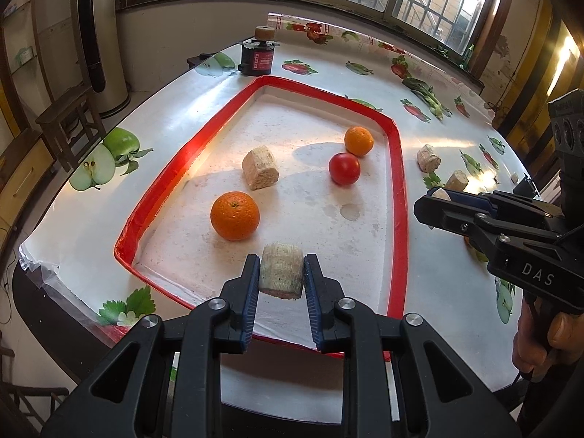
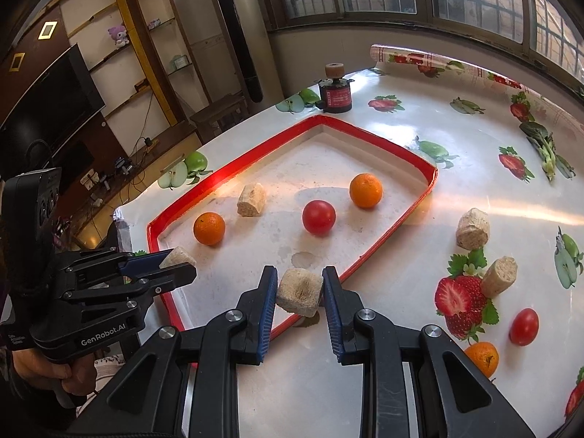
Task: Organize fruits
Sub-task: 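Lift and carry both held beige blocks over the red-rimmed tray, then open the left gripper to drop its block while the right gripper releases its block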
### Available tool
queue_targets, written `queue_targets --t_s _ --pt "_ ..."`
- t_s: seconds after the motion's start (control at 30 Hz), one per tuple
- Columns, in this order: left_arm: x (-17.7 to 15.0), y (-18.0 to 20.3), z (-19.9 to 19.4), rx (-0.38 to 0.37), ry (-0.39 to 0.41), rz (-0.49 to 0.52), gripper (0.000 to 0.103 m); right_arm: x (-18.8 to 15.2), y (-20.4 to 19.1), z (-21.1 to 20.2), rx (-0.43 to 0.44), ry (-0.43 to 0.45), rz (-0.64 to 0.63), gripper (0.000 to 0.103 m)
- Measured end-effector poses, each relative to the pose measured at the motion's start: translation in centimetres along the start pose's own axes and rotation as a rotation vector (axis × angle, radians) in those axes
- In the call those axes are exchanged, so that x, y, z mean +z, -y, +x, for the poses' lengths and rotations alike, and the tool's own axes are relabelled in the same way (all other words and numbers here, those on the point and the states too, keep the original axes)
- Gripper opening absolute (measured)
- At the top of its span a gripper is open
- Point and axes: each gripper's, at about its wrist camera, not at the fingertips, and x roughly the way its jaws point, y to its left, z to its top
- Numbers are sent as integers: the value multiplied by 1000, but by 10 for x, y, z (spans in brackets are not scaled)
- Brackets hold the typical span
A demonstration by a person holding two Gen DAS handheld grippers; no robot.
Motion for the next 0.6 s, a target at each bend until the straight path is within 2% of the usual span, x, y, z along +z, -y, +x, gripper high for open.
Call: queue_targets --t_s 0.6 --pt "4 -11 17 -5 -32 -28 22 25 -2 46 18 -54 -13 26"
